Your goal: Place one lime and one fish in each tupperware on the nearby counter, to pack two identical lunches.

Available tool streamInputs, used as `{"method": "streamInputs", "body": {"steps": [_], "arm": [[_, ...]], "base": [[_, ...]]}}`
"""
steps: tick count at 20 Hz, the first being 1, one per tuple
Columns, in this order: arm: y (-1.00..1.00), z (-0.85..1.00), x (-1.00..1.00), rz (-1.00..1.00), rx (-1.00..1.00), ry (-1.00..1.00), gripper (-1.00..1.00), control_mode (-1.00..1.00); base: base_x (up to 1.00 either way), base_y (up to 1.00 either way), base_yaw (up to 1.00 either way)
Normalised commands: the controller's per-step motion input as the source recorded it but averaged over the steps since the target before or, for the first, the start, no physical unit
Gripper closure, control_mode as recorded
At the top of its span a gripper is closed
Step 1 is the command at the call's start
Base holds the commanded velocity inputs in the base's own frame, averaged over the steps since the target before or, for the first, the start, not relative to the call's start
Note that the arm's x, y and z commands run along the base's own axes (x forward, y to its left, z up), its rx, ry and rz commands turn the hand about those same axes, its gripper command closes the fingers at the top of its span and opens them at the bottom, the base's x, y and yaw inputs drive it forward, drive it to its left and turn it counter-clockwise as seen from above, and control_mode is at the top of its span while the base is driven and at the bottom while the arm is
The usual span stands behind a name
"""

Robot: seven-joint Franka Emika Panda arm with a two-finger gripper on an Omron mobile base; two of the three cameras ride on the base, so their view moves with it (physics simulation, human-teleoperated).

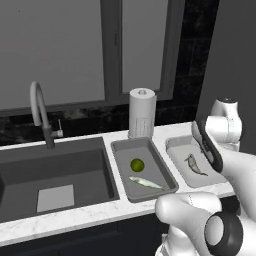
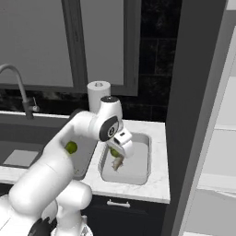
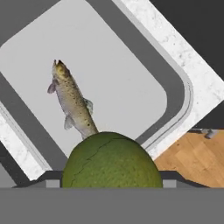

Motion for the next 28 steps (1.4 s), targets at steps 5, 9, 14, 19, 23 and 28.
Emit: {"method": "streamInputs", "body": {"steps": [5,9,14,19,23,28], "arm": [[-0.10,-0.53,0.48,0.00,0.00,0.00,1.00,-1.00],[-0.17,-0.47,0.33,0.00,0.00,0.00,1.00,-1.00],[-0.22,-0.35,0.29,0.00,0.00,0.00,1.00,-1.00],[-0.13,-0.35,0.33,0.00,0.00,0.00,1.00,-1.00],[-0.04,-0.39,0.38,0.00,0.00,0.00,1.00,-1.00],[-0.08,-0.31,0.36,0.00,0.00,0.00,-1.00,-1.00]], "base": [[0.00,0.00,0.00],[0.00,0.00,0.00],[0.00,0.00,0.00],[0.00,0.00,0.00],[0.00,0.00,0.00],[0.00,0.00,0.00]]}}
